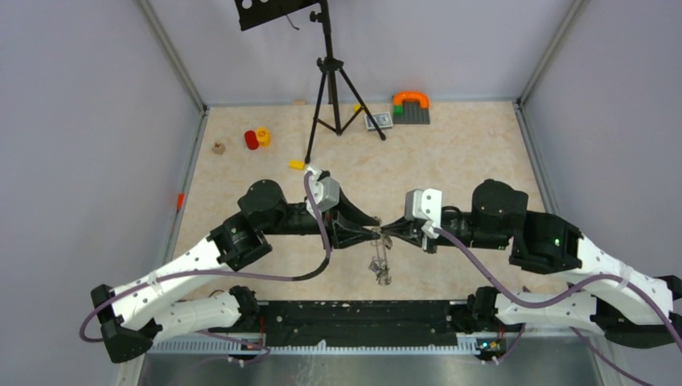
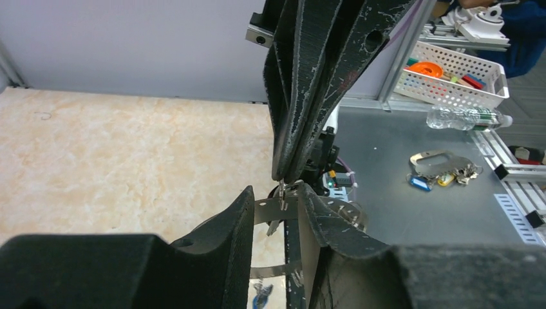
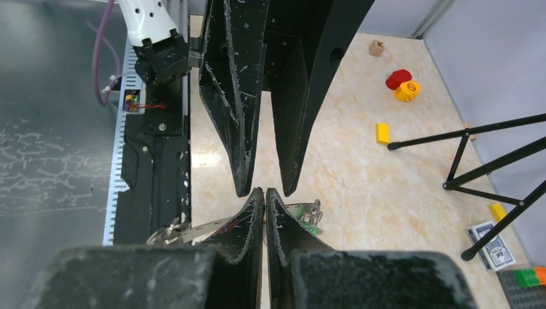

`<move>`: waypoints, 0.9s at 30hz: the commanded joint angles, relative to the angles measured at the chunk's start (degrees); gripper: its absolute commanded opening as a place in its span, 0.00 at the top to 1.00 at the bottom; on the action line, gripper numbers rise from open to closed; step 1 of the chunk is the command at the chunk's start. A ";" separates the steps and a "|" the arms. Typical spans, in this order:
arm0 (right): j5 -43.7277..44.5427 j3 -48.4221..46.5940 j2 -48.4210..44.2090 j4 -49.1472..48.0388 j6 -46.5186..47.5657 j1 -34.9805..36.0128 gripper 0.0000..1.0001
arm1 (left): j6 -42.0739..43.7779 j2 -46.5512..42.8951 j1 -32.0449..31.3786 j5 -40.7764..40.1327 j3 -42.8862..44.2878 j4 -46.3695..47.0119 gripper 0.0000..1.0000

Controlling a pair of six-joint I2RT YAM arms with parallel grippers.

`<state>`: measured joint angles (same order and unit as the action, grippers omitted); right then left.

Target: Remove the keys from the keyring

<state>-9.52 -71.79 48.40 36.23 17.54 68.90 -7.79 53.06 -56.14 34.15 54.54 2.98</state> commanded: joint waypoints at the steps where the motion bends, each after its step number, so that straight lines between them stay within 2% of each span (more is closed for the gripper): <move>1: -0.85 -3.17 -0.67 -3.37 0.74 0.36 1.00 | -0.29 0.82 0.11 3.96 2.66 2.74 0.68; 8: -0.86 -3.16 -0.79 -3.91 0.74 0.38 1.00 | -0.48 2.09 0.06 5.47 3.60 1.70 0.67; 12: -0.85 -3.22 -0.80 -3.96 0.83 0.38 1.00 | -0.47 2.30 0.07 5.77 3.72 1.43 0.76; 18: -0.87 -3.22 -0.77 -3.90 1.00 0.36 1.00 | -0.38 2.74 0.11 6.23 4.07 0.61 0.84; 20: -0.83 -3.19 -0.84 -3.92 1.04 0.35 1.00 | -0.36 2.88 0.07 6.33 4.17 0.30 0.82; 22: -0.58 -3.06 -0.99 -4.02 1.09 0.36 1.00 | -0.40 2.99 0.07 6.34 4.25 -0.02 0.72; 23: -0.47 -3.02 -1.09 -4.10 1.09 0.38 1.00 | -0.41 3.01 0.09 6.48 4.30 -0.28 0.70; 27: -0.35 -2.91 -1.12 -4.16 1.09 0.37 1.00 | -0.38 3.02 0.05 6.77 4.22 -0.52 0.70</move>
<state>-9.76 -71.79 48.36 36.05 17.98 68.90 -8.03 55.94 -56.14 39.68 56.38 1.72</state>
